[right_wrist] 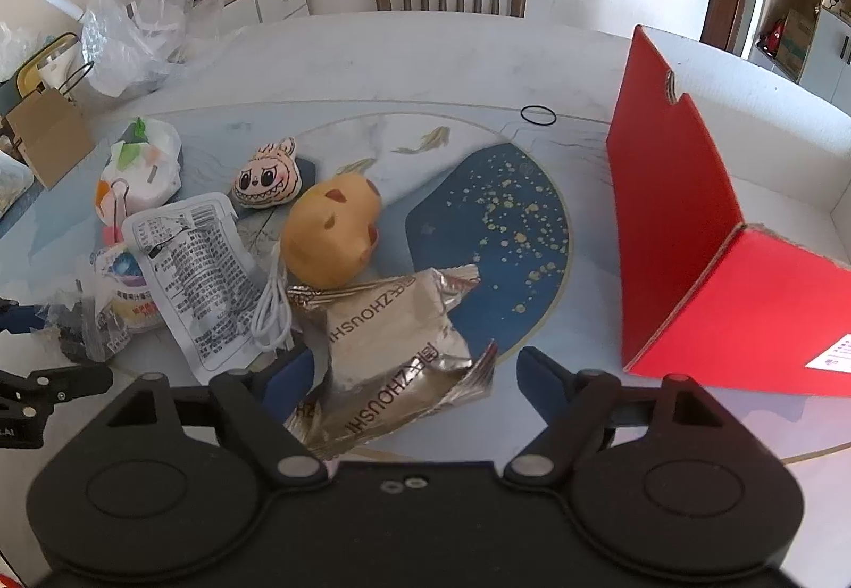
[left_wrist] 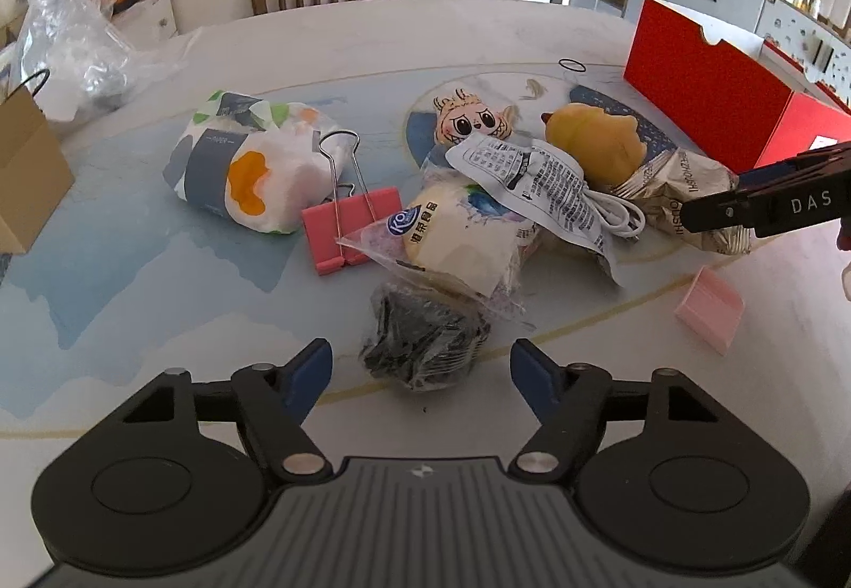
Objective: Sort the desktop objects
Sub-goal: 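Reach the left tool to the black wrapped item while the right tool reaches the silver foil bag, then close the left tool on the black item while the right tool grasps the foil bag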
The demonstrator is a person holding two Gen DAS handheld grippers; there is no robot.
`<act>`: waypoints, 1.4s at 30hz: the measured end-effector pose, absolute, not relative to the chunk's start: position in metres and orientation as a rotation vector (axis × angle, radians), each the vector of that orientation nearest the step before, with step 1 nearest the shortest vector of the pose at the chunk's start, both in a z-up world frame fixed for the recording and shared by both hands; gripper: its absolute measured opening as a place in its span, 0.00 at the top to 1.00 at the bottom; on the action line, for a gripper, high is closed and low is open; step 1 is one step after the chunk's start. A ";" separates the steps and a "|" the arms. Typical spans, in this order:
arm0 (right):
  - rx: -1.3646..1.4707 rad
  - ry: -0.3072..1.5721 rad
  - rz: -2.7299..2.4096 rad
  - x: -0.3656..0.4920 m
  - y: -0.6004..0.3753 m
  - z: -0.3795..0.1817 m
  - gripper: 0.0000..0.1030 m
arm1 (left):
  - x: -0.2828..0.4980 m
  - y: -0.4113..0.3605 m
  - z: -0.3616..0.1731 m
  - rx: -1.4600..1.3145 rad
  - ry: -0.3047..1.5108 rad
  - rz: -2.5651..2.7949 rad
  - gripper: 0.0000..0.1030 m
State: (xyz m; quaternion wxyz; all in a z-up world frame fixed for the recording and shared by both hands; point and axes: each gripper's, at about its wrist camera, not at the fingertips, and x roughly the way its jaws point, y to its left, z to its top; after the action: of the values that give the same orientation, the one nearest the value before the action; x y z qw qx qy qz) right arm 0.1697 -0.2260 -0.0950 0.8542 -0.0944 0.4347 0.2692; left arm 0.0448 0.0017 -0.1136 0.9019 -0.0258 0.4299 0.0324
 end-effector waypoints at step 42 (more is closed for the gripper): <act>-0.045 0.899 0.508 0.140 -0.258 -0.048 0.45 | 0.024 -0.007 -0.058 -0.076 0.798 -0.015 0.59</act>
State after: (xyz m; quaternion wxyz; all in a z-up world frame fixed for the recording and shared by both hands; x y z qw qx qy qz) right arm 0.1402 -0.2577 -0.0475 0.8693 -0.0214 0.4300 0.2429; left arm 0.0242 -0.0069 -0.0580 0.9207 -0.0368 0.3885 -0.0074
